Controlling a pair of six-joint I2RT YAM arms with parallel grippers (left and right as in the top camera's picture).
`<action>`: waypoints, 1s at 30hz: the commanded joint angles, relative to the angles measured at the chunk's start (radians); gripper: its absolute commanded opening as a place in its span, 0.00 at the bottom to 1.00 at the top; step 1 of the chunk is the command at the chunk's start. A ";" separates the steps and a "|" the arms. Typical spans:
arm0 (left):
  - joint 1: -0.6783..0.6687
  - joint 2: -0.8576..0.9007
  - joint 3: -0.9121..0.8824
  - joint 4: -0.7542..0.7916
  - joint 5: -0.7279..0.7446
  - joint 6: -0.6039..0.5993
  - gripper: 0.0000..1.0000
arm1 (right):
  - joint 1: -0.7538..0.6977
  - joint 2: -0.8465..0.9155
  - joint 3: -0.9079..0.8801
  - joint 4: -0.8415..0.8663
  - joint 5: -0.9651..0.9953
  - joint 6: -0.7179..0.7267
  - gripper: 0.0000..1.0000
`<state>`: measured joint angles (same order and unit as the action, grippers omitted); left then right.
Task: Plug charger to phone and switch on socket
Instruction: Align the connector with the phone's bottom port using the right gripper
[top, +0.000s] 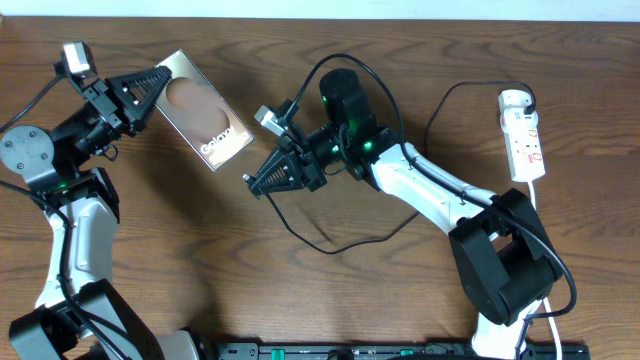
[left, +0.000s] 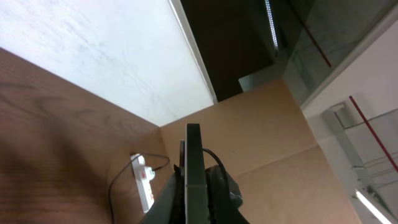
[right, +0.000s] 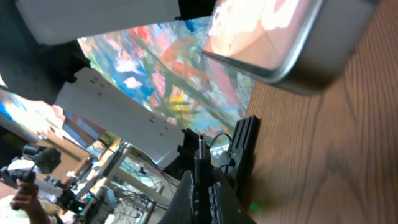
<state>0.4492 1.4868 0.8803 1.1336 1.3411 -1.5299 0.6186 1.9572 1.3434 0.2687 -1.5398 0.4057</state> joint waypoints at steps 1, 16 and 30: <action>-0.002 0.000 0.007 0.013 -0.045 0.014 0.07 | 0.007 0.006 0.010 0.037 0.010 0.129 0.01; -0.002 0.000 0.007 0.013 -0.048 0.018 0.07 | -0.010 0.006 0.010 0.216 0.099 0.319 0.01; -0.023 0.000 0.007 0.013 -0.056 0.037 0.07 | -0.010 0.006 0.010 0.231 0.127 0.357 0.01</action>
<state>0.4301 1.4868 0.8803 1.1336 1.3113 -1.5108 0.6136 1.9572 1.3434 0.4862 -1.4139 0.7513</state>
